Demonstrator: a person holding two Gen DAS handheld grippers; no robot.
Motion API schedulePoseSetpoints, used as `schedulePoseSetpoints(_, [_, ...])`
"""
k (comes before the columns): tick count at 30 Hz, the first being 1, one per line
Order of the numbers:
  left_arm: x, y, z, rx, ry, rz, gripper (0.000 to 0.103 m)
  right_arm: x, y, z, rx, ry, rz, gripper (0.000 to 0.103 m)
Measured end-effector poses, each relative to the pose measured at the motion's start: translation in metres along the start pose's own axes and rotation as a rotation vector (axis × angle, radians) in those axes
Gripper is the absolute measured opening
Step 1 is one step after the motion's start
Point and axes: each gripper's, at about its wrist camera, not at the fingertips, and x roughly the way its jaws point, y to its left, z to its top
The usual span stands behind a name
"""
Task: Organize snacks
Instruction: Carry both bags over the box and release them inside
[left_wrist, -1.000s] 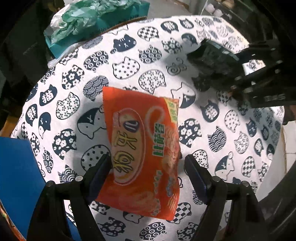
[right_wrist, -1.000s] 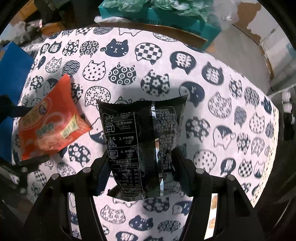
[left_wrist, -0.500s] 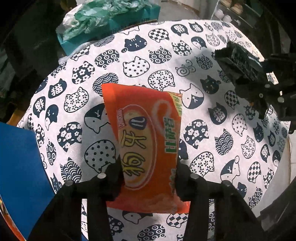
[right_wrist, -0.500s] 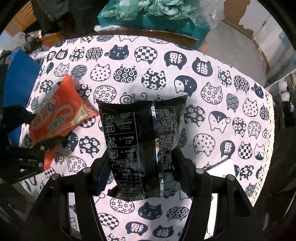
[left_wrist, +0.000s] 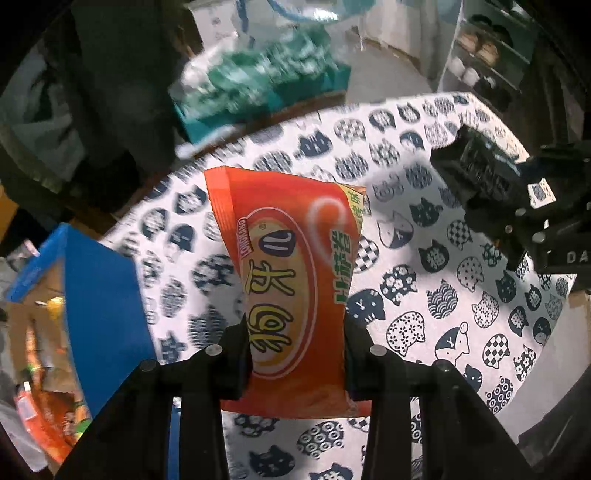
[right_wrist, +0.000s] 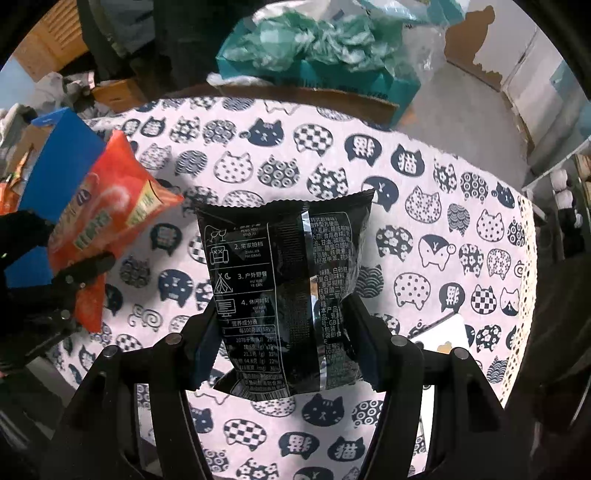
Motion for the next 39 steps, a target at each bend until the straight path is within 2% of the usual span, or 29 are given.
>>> schedulePoseSetpoints(8, [-0.040,0.020,0.001,-0.047,-0.064,0.017,0.038,-0.029,0.027,0.006,-0.033,-0.064,0.027,0.063])
schedulePoseSetpoints(19, [-0.093,0.048,-0.014,-0.119,-0.156,0.034,0.038,-0.059,0.067,0.024,-0.085,-0.146,0.094,0.063])
schedulePoseSetpoints(29, [-0.117,0.081,-0.030,-0.191,-0.205,0.079,0.038,-0.076,0.112,0.041,-0.154,-0.188,0.147,0.063])
schedulePoseSetpoints(39, [-0.129,0.125,-0.057,-0.297,-0.217,0.114,0.038,-0.083,0.162,0.060,-0.225,-0.206,0.195,0.063])
